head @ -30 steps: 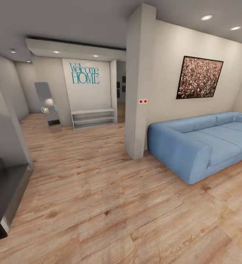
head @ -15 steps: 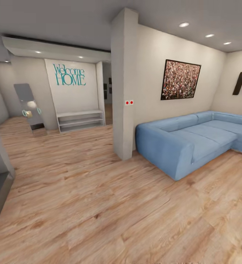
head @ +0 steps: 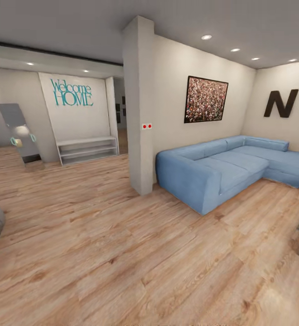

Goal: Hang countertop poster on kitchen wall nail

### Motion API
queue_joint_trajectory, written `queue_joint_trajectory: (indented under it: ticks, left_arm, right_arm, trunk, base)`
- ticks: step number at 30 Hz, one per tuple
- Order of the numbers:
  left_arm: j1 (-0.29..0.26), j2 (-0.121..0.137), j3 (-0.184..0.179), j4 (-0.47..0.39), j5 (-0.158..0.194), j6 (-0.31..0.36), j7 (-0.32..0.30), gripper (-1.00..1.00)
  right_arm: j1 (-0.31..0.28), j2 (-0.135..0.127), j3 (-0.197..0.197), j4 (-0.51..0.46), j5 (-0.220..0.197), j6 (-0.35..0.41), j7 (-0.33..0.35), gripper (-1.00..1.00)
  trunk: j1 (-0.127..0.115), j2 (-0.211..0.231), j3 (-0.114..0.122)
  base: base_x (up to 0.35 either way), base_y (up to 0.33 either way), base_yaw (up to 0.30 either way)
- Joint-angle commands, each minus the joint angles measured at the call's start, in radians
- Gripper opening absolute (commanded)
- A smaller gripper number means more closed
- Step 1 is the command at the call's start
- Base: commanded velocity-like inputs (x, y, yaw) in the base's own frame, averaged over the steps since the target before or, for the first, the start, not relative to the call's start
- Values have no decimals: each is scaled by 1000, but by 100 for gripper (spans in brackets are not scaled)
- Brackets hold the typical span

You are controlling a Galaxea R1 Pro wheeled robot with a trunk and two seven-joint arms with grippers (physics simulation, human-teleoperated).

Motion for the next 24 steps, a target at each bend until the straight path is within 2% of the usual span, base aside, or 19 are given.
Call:
queue_joint_trajectory:
  ticks: [1,12,14,18,19,20,24]
  left_arm:
    - [1,0,1,-1,-10,-2,0,100]
    - [1,0,1,0,-11,-2,1,100]
    - [1,0,1,0,-12,-2,1,100]
    - [1,0,1,0,-12,-2,1,100]
    - [0,0,1,0,-12,-2,1,100]
    - [0,0,1,0,-12,-2,1,100]
    - [0,0,1,0,-12,-2,1,100]
  right_arm:
    - [-1,0,0,1,0,-3,0,100]
    - [-1,-2,-4,2,-1,-3,-1,100]
    - [-1,-3,-19,2,-1,-3,-1,100]
    - [-1,-3,-79,2,-2,-3,-2,100]
    - [-1,-3,-101,2,-2,-3,-2,100]
    - [-1,-3,-148,2,-2,-3,-2,100]
    - [-1,-2,-229,2,-1,-3,-1,100]
  trunk:
    - [0,-1,-1]
    - [0,-1,3]
    - [0,-1,4]
    - [0,-1,5]
    - [0,-1,5]
    - [0,-1,6]
    - [0,-1,7]
  base:
    - [-75,0,-282]
    - [-14,0,-297]
    - [0,0,-300]
    - [0,0,-300]
    - [0,0,-300]
    - [0,0,-300]
    - [0,0,-300]
